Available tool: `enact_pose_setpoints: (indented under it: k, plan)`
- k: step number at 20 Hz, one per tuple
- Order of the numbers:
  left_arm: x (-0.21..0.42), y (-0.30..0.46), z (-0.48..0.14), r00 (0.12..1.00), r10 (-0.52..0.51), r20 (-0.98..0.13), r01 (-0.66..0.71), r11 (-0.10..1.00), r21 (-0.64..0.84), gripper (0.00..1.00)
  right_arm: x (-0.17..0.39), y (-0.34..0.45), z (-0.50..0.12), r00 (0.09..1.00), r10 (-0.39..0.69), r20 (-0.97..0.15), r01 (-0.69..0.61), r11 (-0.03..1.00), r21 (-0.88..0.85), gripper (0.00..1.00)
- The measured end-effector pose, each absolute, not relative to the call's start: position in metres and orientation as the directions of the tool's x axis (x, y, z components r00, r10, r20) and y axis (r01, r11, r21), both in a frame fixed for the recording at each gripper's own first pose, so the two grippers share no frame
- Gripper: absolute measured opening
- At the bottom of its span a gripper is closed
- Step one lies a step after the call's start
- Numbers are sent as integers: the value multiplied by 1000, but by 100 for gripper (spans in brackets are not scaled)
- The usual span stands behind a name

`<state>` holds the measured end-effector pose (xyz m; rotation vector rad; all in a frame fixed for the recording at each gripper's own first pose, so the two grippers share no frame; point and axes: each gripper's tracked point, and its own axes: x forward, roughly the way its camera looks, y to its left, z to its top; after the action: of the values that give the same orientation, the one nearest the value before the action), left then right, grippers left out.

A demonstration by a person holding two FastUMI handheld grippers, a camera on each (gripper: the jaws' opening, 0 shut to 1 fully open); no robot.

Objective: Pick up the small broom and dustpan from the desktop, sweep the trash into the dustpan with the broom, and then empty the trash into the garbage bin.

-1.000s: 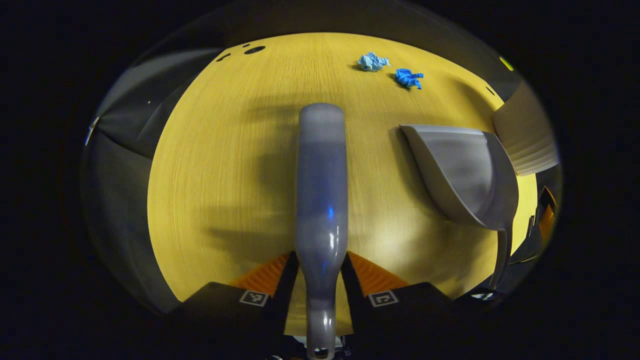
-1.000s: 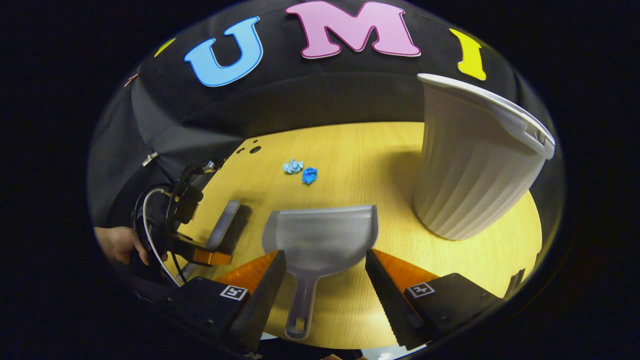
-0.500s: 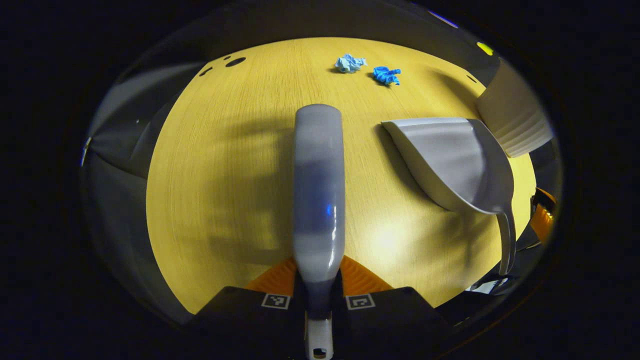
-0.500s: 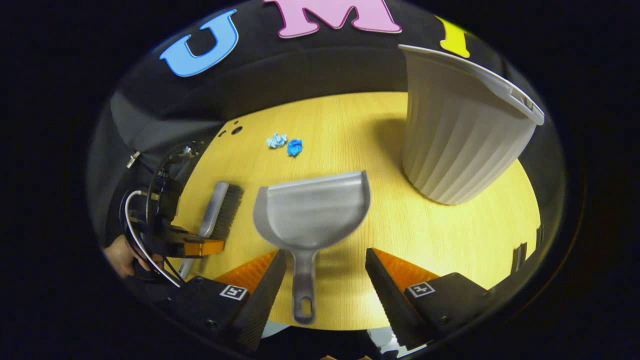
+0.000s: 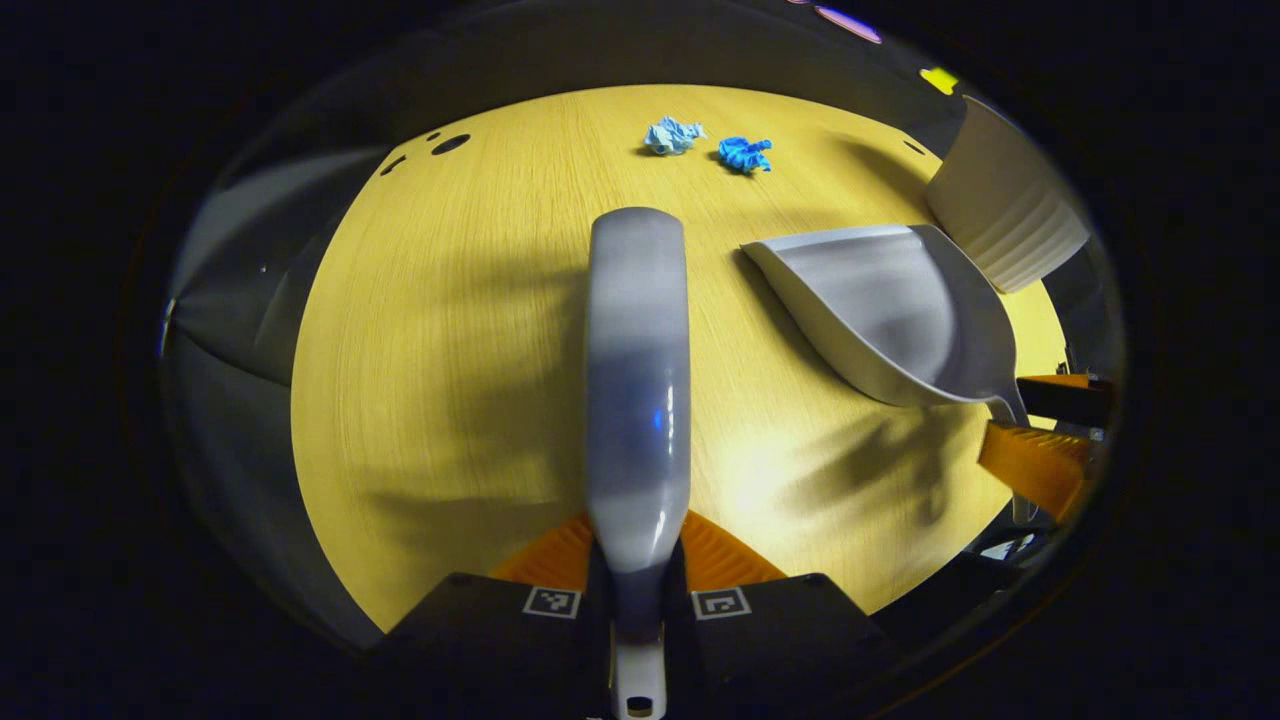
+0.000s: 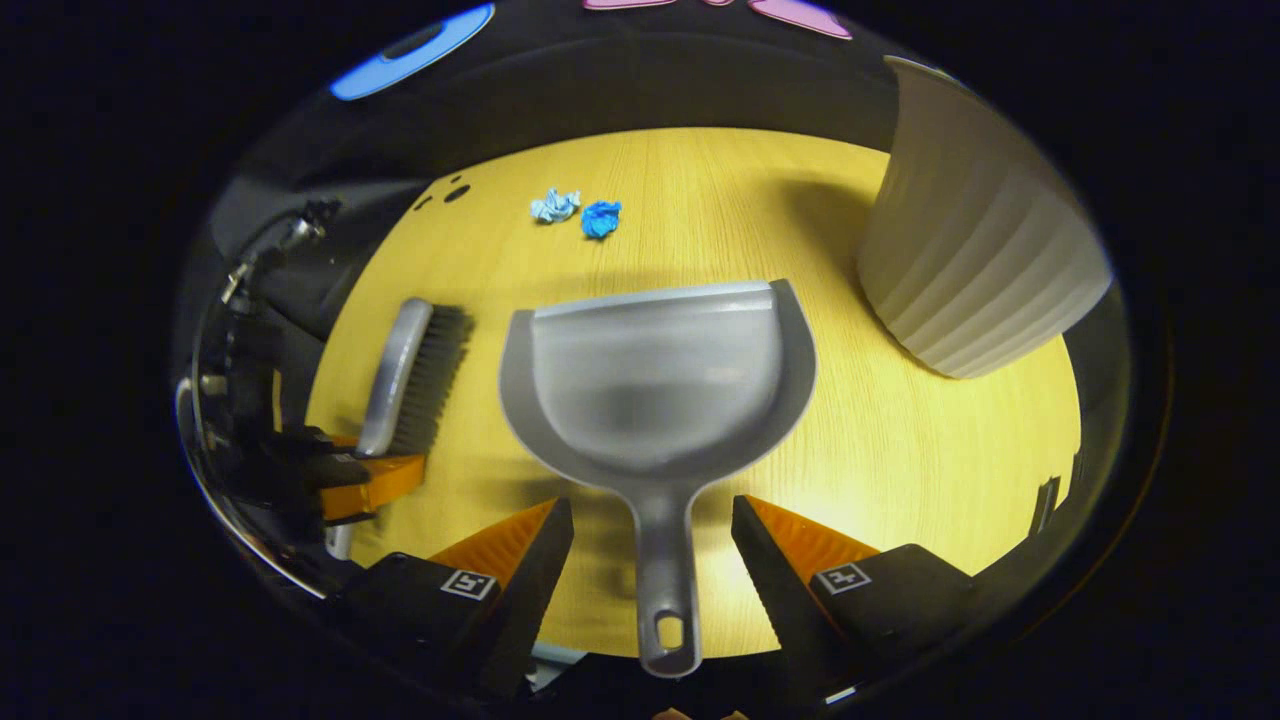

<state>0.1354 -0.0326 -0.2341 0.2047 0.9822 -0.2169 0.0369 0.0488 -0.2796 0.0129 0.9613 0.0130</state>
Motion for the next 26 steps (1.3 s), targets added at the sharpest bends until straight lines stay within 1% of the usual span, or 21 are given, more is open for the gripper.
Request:
enact_pose_setpoints:
  k: [1, 2, 3, 4, 7, 9, 10, 11, 12, 13, 14, 15, 16, 17, 18, 19, 20, 21, 23, 26]
  plan:
    - [136, -33, -234, 539, -87, -838, 267, 961, 72, 26, 40, 46, -289, 563, -3, -827, -19, 1000, -17, 99]
    - [134, -32, -234, 535, -82, -841, 259, 963, 71, 23, 42, 44, -296, 552, -11, -834, -24, 999, -29, 99]
    - [135, -32, -234, 532, -78, -843, 251, 965, 70, 23, 45, 45, -301, 542, -7, -840, -26, 999, -25, 99]
    - [134, -32, -235, 528, -72, -846, 240, 968, 68, 26, 48, 47, -305, 538, 3, -843, -36, 999, -19, 99]
    - [133, -30, -234, 521, -55, -851, 186, 981, 51, 26, 50, 43, -313, 522, 24, -852, -91, 995, -27, 99]
    - [131, -30, -235, 523, -42, -851, 123, 992, 27, 26, 49, 38, -316, 507, 28, -862, -85, 996, -17, 98]
    - [130, -30, -235, 523, -38, -851, 112, 993, 25, 26, 52, 38, -315, 523, 39, -851, -87, 996, -8, 92]
    - [130, -30, -235, 520, -32, -853, 106, 994, 27, 26, 49, 38, -314, 517, 48, -855, -100, 995, -5, 86]
    - [128, -30, -235, 518, -22, -855, 92, 995, 30, 29, 51, 38, -314, 514, 54, -856, -116, 993, -8, 77]
    - [127, -30, -234, 517, -19, -856, 74, 997, 23, 23, 52, 39, -315, 508, 58, -859, -131, 991, -10, 76]
    - [125, -33, -233, 518, -20, -855, 59, 998, 12, 23, 54, 40, -315, 506, 65, -860, -141, 990, -8, 70]
    - [125, -34, -231, 524, -12, -852, 40, 999, 10, 23, 60, 37, -314, 506, 65, -860, -142, 990, -8, 50]
    - [122, -33, -228, 531, 1, -847, 18, 1000, 12, 26, 63, 38, -320, 496, 75, -865, -147, 989, 2, 31]
    - [119, -31, -222, 535, 15, -845, -8, 1000, 13, 29, 60, 38, -321, 480, 93, -872, -173, 985, 9, 30]
    - [117, -30, -217, 543, 32, -839, -39, 999, 12, 23, 55, 35, -322, 446, 101, -889, -206, 978, 8, 39]
    - [119, -29, -209, 561, 38, -827, -65, 998, 2, 23, 53, 34, -320, 433, 121, -893, -244, 970, 13, 38]
    - [120, -27, -202, 574, 45, -818, -86, 996, -6, 26, 50, 32, -319, 414, 131, -901, -283, 959, 9, 38]
    - [126, -25, -195, 579, 43, -814, -95, 995, -15, 26, 46, 27, -318, 401, 127, -907, -301, 954, 0, 37]
    - [140, -21, -183, 592, 35, -805, -83, 996, -18, 26, 48, 26, -320, 391, 128, -912, -301, 954, 5, 37]
    - [181, -10, -170, 599, 40, -800, 6, 999, 54, 26, 45, 24, -320, 369, 132, -920, -313, 950, 11, 37]
